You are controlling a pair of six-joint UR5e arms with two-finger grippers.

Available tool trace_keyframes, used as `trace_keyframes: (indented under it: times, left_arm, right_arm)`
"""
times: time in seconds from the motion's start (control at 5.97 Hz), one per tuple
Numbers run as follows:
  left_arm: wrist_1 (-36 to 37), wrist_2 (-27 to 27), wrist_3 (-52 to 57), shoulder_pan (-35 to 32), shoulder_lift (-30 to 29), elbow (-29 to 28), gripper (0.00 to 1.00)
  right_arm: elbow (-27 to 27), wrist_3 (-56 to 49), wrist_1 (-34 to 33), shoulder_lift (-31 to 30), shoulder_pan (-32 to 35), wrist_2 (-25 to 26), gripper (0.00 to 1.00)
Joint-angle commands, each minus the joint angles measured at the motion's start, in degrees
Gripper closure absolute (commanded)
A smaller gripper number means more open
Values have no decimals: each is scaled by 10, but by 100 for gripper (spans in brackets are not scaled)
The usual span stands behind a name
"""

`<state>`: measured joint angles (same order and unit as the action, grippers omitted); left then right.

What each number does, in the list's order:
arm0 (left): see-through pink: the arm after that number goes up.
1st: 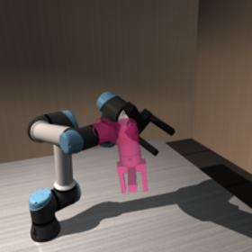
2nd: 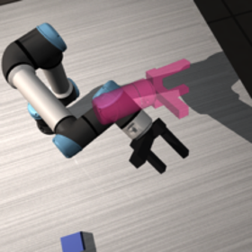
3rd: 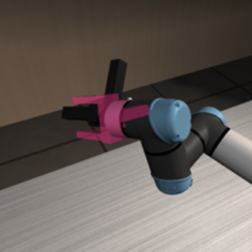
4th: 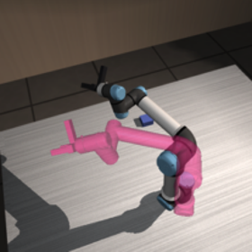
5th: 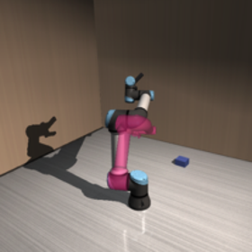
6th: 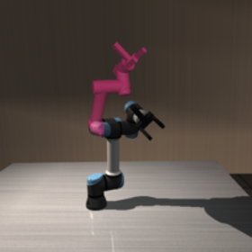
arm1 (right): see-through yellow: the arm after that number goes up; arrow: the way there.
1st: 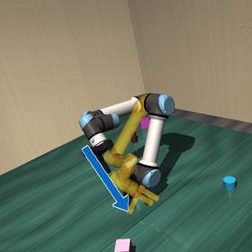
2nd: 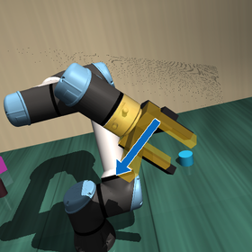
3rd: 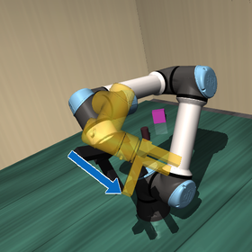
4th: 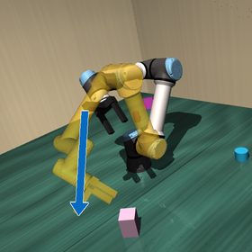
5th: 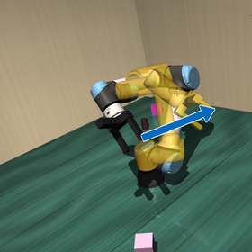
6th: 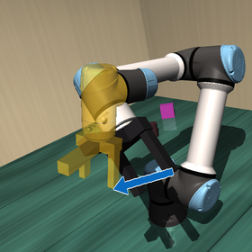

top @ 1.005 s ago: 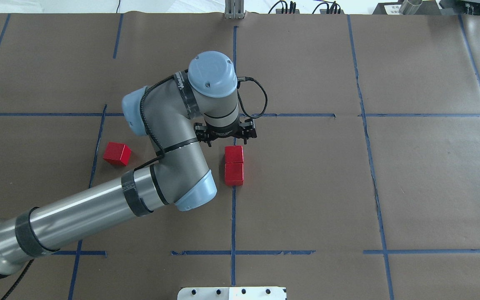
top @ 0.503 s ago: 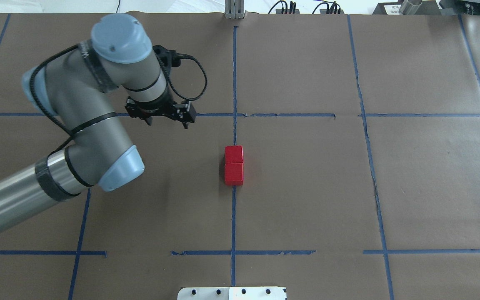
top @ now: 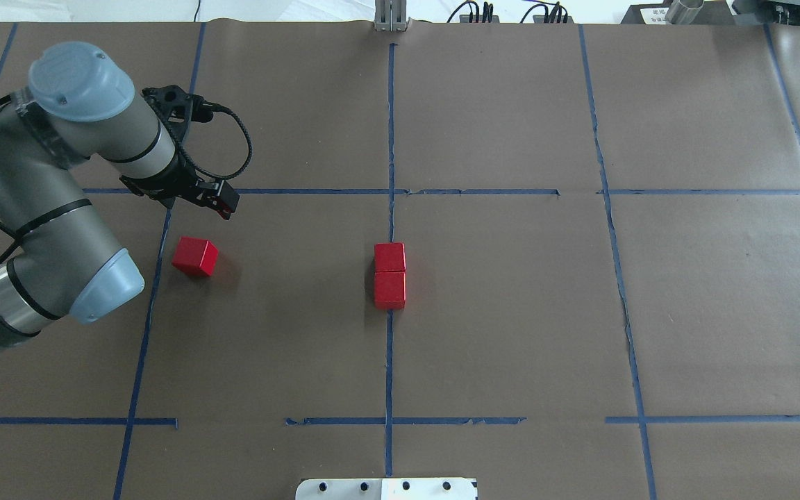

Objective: Form red blocks into L shape at center
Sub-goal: 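Move the left gripper over to the remaining red cube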

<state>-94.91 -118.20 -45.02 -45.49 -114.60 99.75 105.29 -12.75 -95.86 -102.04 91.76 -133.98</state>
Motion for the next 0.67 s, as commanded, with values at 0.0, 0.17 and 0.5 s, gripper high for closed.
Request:
trace_keyframes:
  times: [0.0,0.17,0.5]
  left_arm:
    - [-50,0,-11,3,29,-9,0]
    - [-51,0,-38,15,28,-17,0]
    - [-52,1,-40,22,28,-28,0]
  right_arm:
    - [0,-1,0,0,0,0,0]
    - [-1,-1,0,0,0,1,0]
    - [-1,-2,0,0,0,2,0]
